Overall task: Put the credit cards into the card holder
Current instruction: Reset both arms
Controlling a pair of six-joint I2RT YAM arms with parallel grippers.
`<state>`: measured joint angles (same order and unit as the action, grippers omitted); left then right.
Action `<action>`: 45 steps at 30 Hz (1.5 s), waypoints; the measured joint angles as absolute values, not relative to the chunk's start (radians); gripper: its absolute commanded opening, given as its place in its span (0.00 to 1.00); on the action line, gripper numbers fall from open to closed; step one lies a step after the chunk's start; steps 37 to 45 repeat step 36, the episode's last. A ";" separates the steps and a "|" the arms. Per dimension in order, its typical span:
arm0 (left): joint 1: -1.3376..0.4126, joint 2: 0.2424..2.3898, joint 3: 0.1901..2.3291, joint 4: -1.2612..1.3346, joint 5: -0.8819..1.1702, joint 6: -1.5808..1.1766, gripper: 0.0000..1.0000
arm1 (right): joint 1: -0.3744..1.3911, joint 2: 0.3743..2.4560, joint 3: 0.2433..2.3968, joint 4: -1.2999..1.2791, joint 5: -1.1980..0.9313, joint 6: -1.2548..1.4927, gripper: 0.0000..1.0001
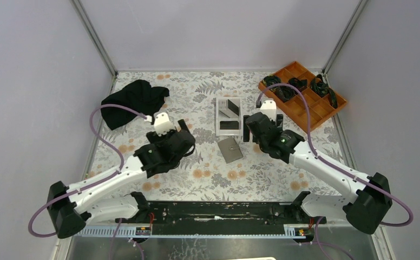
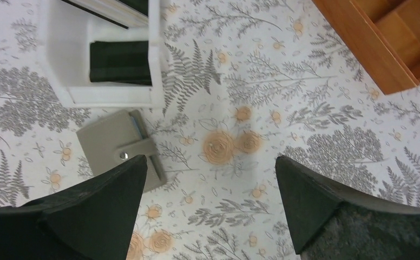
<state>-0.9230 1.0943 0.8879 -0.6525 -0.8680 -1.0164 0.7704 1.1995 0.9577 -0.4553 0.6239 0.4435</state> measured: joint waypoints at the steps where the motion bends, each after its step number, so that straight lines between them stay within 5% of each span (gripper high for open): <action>1: -0.918 1.068 0.863 -0.653 -0.887 -1.003 1.00 | 0.770 1.194 0.953 -0.469 0.628 0.448 0.99; 19: -0.785 0.759 0.550 -0.458 -0.952 -0.652 1.00 | 0.770 0.992 0.891 -0.669 0.743 0.670 0.99; 36: -0.476 0.894 0.525 -0.208 -0.675 -0.444 1.00 | 0.770 0.977 0.893 -0.661 0.811 0.600 0.97; 45: -0.476 0.894 0.525 -0.208 -0.675 -0.444 1.00 | 0.770 0.977 0.893 -0.661 0.811 0.600 0.97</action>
